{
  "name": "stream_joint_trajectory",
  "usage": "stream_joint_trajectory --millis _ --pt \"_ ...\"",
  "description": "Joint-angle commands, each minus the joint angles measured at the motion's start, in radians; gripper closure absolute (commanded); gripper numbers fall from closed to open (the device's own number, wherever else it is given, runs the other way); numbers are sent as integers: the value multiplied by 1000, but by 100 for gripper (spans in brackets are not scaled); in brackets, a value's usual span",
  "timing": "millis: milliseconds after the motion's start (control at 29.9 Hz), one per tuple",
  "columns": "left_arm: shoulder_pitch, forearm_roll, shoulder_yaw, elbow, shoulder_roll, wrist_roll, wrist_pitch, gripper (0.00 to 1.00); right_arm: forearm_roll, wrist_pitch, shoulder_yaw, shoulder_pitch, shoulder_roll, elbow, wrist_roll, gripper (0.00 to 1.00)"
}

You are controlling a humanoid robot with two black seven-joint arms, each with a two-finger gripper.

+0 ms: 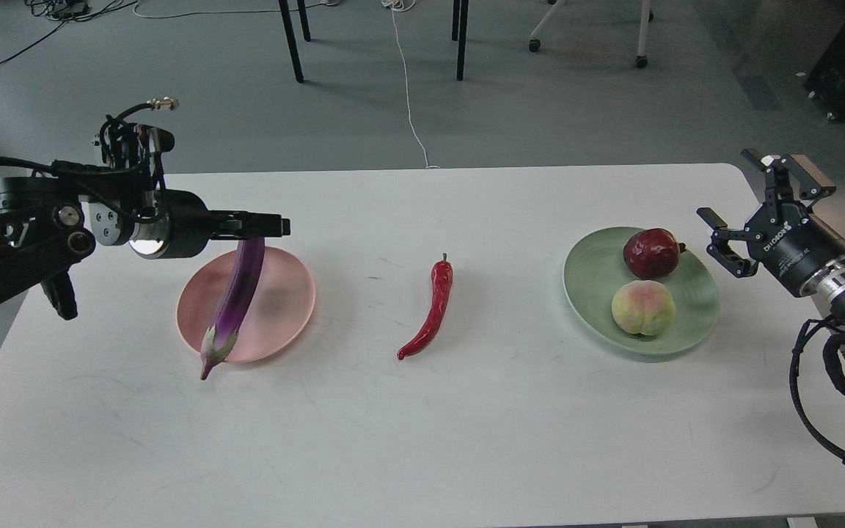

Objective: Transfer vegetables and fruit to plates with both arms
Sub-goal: 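Reach the left gripper to the red chili pepper and grasp it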

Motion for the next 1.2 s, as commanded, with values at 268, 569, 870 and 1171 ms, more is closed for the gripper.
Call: stream_joint_trajectory --millis 268,569,870,1171 --pt "-7 313 21 134 -456 12 0 2 -1 0 -2 -2 -35 2 0 2" --pt "-1 351 162 334 -591 11 33 3 2 0 0 -9 -49 2 0 2" --pt "33 347 170 384 -619 15 39 6 2 0 0 -17 -54 2 0 2" --pt "56 342 170 407 -620 26 33 62 2 0 0 -23 -52 2 0 2"
